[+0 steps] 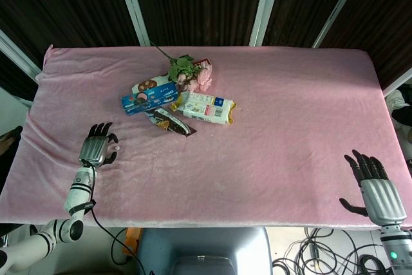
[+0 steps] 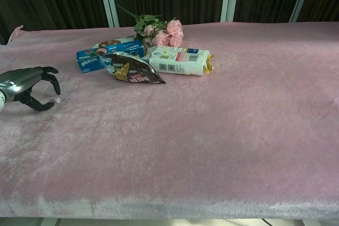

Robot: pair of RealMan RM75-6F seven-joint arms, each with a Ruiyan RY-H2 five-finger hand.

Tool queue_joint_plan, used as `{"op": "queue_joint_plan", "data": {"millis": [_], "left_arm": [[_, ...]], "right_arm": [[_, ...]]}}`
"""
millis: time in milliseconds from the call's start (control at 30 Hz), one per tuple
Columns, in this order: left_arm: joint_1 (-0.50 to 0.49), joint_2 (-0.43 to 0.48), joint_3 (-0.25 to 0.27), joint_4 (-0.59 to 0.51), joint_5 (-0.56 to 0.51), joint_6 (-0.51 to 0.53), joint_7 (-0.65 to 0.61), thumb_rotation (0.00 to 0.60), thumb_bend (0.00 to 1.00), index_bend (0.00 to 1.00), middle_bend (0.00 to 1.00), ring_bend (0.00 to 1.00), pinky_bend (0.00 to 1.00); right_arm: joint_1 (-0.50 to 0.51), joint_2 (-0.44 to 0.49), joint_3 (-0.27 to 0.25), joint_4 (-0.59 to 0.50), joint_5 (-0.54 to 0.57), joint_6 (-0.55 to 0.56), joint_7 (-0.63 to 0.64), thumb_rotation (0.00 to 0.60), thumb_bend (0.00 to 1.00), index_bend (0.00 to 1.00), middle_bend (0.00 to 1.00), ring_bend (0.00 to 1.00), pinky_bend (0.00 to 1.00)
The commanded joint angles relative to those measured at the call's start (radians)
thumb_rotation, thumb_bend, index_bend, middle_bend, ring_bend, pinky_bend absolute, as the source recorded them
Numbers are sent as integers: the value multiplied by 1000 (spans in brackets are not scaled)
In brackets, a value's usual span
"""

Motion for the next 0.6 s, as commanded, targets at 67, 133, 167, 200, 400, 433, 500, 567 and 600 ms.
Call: {"op": "queue_joint_plan", "data": {"millis": [67,133,167,200,400,433,500,567,600], "left_arm": [[-5,-13,3,20,4,-7,-10,600,353,457,77,0,0],[-8,-21,5,36,6,-12,-14,600,353,475,81,0,0],[-9,-23,5,41,7,-13,-16,600,353,481,82,0,0],[-10,-27,4,47,8,-13,-19,600,353,484,83,0,0],[-22,-44,3,81,18,-29,-50,600,356,514,94,0,0],[-24,-48,3,89,19,-33,-56,600,356,517,96,0,0],[-26,-54,6,103,22,-38,-61,600,357,526,98,0,0],[-25,-58,6,112,25,-35,-66,600,358,552,103,0,0],[-26,-60,6,118,27,-36,-70,600,358,563,106,0,0]], "right_arm": [[-4,5,-2,-3,-9,8,8,600,281,0,0,0,0],[-8,7,-6,-3,-12,13,7,600,281,0,0,0,0],[-10,9,-6,-5,-11,14,7,600,281,0,0,0,0],[-12,10,-6,-6,-11,18,6,600,281,0,0,0,0],[-23,15,-2,-6,-5,36,6,600,281,0,0,0,0],[-25,16,-2,-5,-4,39,6,600,281,0,0,0,0],[-27,17,-3,-5,-4,39,9,600,281,0,0,0,0],[-28,18,-4,-5,-7,39,9,600,281,0,0,0,0],[-27,18,-4,-4,-6,38,10,600,281,0,0,0,0]]}}
